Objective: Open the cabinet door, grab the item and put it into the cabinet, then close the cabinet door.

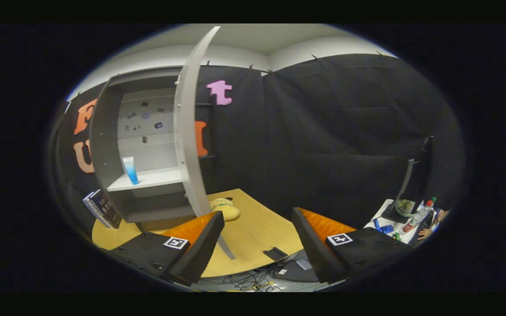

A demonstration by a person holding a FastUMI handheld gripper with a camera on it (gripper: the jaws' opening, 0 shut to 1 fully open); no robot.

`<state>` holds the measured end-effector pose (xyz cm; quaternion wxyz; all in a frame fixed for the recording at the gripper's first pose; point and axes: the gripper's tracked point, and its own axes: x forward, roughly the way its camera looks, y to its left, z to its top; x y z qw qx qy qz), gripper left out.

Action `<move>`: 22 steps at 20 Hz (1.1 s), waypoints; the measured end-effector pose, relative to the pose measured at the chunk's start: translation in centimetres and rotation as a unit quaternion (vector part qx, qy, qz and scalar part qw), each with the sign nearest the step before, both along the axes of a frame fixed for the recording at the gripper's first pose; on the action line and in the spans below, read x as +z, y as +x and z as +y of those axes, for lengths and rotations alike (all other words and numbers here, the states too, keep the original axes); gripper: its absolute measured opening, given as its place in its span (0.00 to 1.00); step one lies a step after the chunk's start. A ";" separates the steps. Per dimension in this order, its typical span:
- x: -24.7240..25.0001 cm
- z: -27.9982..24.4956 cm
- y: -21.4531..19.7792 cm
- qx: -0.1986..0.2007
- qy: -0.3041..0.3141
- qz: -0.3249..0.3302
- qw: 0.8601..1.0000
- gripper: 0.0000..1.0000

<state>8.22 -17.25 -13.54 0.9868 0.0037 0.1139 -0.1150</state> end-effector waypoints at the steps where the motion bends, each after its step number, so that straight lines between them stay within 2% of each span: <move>1: -1.0 -0.7 0.9 -0.008 0.004 0.004 1.000 0.99; 4: -3.3 -1.1 3.2 -0.007 0.026 0.016 1.000 0.98; 7: -4.1 0.2 5.0 0.016 0.044 0.007 0.999 0.98; 15: -4.2 1.7 5.1 0.026 0.028 0.001 0.999 0.96; 22: -5.1 9.6 3.7 0.092 0.039 0.013 0.995 0.96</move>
